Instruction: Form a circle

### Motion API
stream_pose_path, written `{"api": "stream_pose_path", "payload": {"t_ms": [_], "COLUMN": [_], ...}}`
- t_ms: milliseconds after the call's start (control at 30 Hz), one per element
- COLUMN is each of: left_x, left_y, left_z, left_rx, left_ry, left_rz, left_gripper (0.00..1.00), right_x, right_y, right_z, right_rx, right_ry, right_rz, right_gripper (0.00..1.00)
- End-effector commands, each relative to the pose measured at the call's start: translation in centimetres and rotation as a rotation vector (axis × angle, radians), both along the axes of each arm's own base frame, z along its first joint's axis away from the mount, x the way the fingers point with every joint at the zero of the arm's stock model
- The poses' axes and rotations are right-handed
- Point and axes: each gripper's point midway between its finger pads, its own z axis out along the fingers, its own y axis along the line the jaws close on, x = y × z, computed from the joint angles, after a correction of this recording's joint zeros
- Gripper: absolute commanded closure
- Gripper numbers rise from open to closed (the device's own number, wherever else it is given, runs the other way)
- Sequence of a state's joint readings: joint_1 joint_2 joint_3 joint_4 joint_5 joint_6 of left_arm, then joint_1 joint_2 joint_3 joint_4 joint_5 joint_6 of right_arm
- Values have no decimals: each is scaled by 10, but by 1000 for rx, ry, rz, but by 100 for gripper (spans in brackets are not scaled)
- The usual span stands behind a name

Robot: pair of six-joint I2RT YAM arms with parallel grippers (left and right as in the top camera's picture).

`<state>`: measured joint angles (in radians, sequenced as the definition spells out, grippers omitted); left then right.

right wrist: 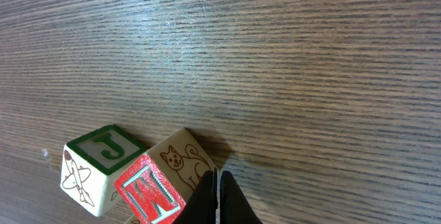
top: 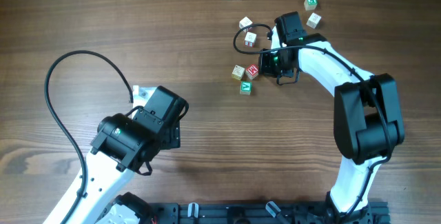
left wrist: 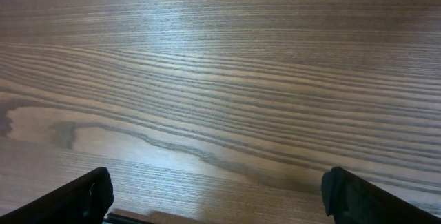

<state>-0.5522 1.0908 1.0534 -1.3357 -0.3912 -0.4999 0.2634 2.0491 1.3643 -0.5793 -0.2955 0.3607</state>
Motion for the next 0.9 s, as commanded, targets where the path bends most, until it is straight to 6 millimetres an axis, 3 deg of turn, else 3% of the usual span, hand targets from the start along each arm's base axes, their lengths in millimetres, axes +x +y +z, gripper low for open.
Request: {"api": "stream_pose_path", "payload": {"t_ms": [0, 867], "left_x": [-1, -1], "left_y": [0, 0], "left_z": [0, 0], "left_rx": [-15, -15], "left_ry": [-3, -3], "left_rz": [16, 16], "left_gripper": [0, 0], "right_x": [4, 5], "right_y": [4, 9], "right_z": [15, 17], "right_rx": [25, 54], "right_ry": [-39, -42], "right_rz": [23, 31], "right_gripper": [96, 95]}}
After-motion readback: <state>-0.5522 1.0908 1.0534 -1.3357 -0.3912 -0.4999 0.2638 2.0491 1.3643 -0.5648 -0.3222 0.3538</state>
